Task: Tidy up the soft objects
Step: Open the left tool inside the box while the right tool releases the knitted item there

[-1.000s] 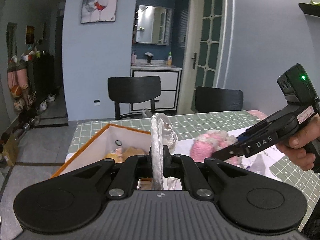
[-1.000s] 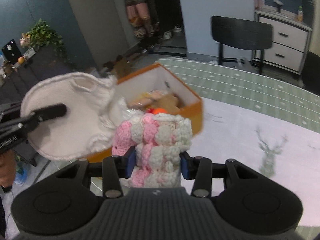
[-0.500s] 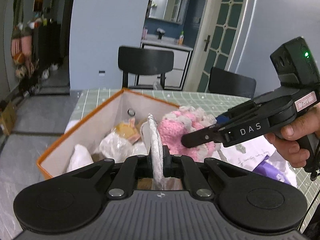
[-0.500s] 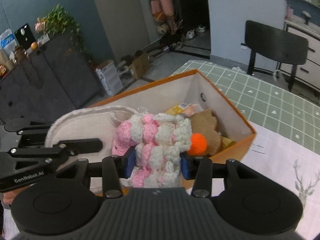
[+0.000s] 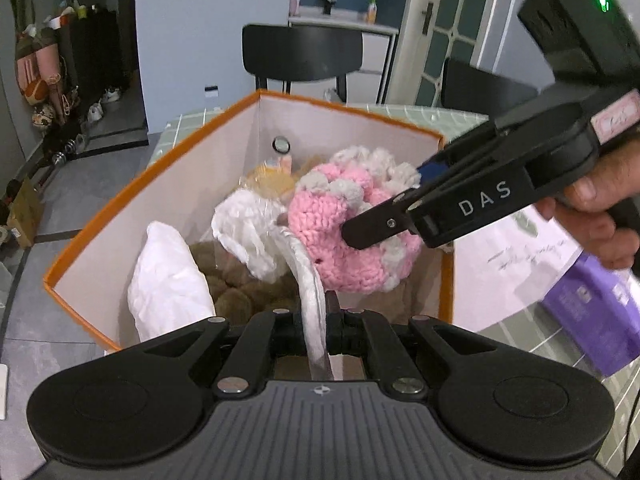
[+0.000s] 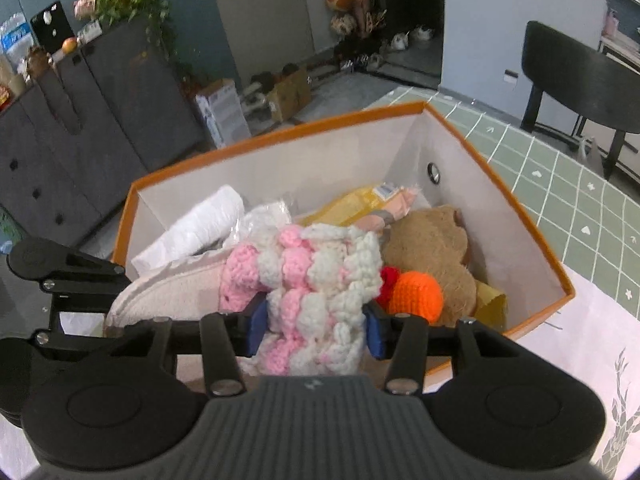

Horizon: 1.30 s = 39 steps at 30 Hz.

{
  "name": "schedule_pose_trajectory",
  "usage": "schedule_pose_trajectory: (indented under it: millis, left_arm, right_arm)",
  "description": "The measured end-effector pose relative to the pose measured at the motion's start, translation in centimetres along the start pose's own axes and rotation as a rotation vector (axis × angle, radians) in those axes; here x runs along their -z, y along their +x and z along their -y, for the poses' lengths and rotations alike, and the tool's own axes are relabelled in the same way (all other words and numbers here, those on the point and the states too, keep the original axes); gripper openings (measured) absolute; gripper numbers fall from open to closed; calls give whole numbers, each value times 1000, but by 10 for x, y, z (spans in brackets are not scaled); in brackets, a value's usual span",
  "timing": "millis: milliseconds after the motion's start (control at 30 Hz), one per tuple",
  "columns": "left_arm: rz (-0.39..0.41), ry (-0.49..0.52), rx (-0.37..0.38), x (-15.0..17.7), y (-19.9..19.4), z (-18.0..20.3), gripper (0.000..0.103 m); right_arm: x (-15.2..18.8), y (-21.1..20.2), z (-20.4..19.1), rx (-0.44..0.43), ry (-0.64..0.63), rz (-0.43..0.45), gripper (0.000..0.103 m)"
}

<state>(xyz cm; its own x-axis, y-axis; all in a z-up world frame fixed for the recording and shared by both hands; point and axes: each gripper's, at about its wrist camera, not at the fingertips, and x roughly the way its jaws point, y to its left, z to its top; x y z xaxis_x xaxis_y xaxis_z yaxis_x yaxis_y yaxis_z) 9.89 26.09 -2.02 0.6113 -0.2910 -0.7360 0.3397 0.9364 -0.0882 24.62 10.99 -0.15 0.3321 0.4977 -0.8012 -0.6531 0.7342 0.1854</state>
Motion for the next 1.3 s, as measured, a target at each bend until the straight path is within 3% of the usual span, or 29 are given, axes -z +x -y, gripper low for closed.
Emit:
schedule_pose_trajectory:
  millis: [233, 367, 500, 600, 767, 933, 1133, 1233, 1300]
  left_arm:
    - [-106, 46, -69, 2, 26, 7, 6]
    - [-102, 54, -88, 3, 24, 13, 11]
    - [-40, 96, -138, 4, 5, 20, 47]
    - [10, 110, -155, 3, -14, 23, 64]
    - [103, 95, -149, -4, -46, 28, 74]
    - [196, 55, -144, -16, -67, 33, 86]
    - [221, 51, -214, -15, -79, 48, 95]
    - [241, 6, -223, -7, -86, 46, 103]
    - [244, -26, -236, -3, -89, 43, 103]
  right_arm:
    - [7, 21, -9, 110, -115, -101, 51]
    - [13, 30, -20, 195, -194, -116, 57]
    - [21, 32, -26, 211, -237, -116, 68]
    - [24, 28, -29, 226, -265, -103, 75]
    - [21, 3, -32, 218, -212, -49, 88]
    - [18, -31, -30, 228, -144, 24, 89]
    - [30, -76, -30, 253, -2, 171, 94]
    - [46, -94, -34, 245, 71, 231, 97]
    - [59, -103, -40, 231, 91, 269, 100]
